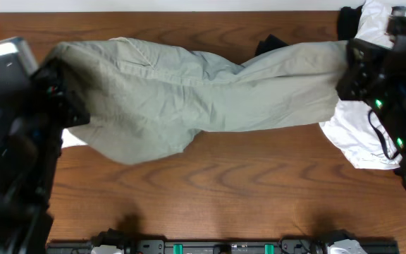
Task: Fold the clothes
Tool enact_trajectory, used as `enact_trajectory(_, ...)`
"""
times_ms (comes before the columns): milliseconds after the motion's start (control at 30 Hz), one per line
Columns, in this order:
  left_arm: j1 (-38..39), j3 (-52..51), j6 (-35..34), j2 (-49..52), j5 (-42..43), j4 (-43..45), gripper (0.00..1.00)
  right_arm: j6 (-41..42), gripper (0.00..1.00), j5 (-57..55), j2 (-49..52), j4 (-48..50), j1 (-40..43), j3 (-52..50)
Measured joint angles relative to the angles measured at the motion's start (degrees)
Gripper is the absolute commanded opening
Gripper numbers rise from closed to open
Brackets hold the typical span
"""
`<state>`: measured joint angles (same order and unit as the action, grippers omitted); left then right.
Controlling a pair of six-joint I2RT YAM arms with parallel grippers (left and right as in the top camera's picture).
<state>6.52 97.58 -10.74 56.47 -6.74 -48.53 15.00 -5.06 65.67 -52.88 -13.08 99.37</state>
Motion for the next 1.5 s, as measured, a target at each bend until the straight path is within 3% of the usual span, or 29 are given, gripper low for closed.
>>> enact_trajectory(467, 0.0, 3.2, 0.0, -7.3, 2.3, -5.2, 0.06, -0.6, 0.01, -5.3, -2.4, 0.1, 0.0, 0.0)
enact_trajectory(800, 0.0, 3.5, 0.0, 1.2, 2.5, -4.1, 0.06, -0.6, 0.01, -6.5, 5.3, 1.7, 0.0, 0.3)
enact_trajectory(967, 0.0, 3.7, 0.1, 15.5, 3.9, 4.5, 0.06, -1.1, 0.01, -6.1, 17.9, 7.7, 0.1, 0.3)
enact_trajectory(1200, 0.0, 3.5, 0.3, 37.6, 14.1, 24.7, 0.06, -1.4, 0.01, -3.7, 32.2, 16.8, 5.8, 0.2)
enact_trajectory(1333, 0.0, 3.5, 0.5, 41.2, 18.5, 34.8, 0.06, -0.3, 0.01, -1.9, 32.4, 16.5, 13.9, 6.0)
enact_trajectory(1500, 0.1, 13.4, 1.6, 40.1, 21.1, 35.8, 0.06, 0.2, 0.01, 0.2, 29.9, 14.6, 21.5, 21.1)
